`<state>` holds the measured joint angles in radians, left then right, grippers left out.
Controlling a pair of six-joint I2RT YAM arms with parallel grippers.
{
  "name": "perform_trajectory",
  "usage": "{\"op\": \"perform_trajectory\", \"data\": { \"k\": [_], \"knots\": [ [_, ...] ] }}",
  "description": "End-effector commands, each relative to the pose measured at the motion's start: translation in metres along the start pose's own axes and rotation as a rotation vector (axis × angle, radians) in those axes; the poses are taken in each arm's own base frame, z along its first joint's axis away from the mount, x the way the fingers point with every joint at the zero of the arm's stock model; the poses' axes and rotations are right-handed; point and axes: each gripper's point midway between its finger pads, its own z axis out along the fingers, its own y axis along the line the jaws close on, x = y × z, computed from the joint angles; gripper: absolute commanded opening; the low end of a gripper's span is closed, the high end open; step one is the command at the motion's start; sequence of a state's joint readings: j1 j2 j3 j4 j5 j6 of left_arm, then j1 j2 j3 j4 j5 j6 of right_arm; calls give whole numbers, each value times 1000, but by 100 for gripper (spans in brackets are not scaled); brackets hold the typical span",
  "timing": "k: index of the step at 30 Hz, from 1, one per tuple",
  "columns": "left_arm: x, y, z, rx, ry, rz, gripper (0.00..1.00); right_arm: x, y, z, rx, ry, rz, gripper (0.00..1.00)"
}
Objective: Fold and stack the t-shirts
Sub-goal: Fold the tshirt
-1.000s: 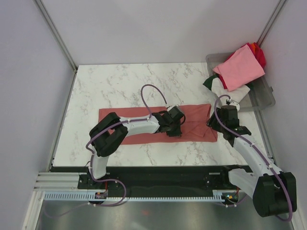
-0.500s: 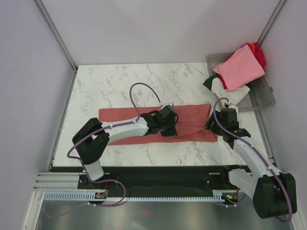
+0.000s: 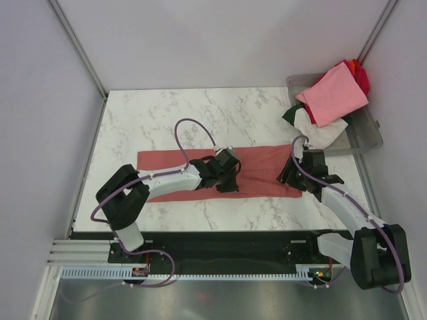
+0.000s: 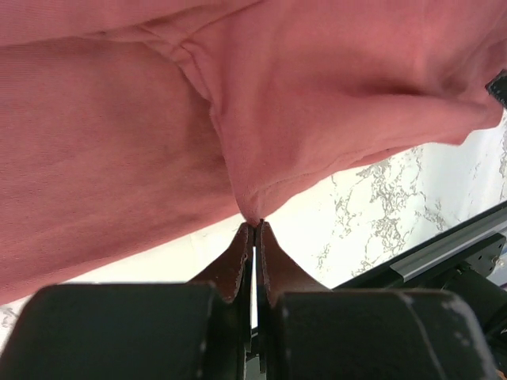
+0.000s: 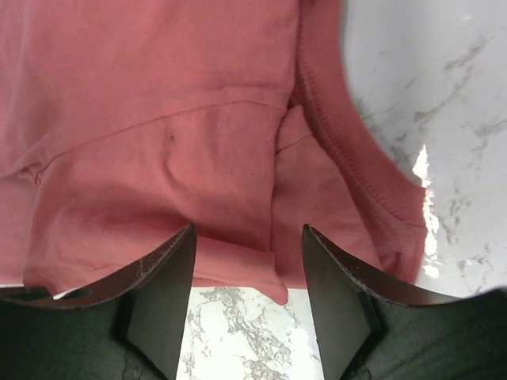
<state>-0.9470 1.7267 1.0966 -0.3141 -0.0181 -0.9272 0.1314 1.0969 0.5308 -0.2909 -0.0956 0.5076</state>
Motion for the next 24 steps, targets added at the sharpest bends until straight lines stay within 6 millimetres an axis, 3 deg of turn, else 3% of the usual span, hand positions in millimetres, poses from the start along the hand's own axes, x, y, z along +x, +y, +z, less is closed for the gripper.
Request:
{"op": "perform_trajectory", "data": {
  "k": [1, 6, 13, 18, 24],
  "knots": [
    [-12, -1, -18, 32, -33, -14, 2, -11, 26, -2, -102, -7, -35, 63],
    [-15, 5, -21, 30, -37, -17, 2, 3, 31, -3, -106, 43, -26, 59],
    [-12, 5, -19, 46, -5, -17, 2, 34, 32, -15, -90, 87, -11, 66],
    [-14, 4, -24, 64, -5, -15, 2, 42, 34, -30, -120, 66, 9, 66],
    [-16, 3, -29, 82, -2, -20, 2, 52, 25, -28, -82, 78, 14, 70]
  ]
}}
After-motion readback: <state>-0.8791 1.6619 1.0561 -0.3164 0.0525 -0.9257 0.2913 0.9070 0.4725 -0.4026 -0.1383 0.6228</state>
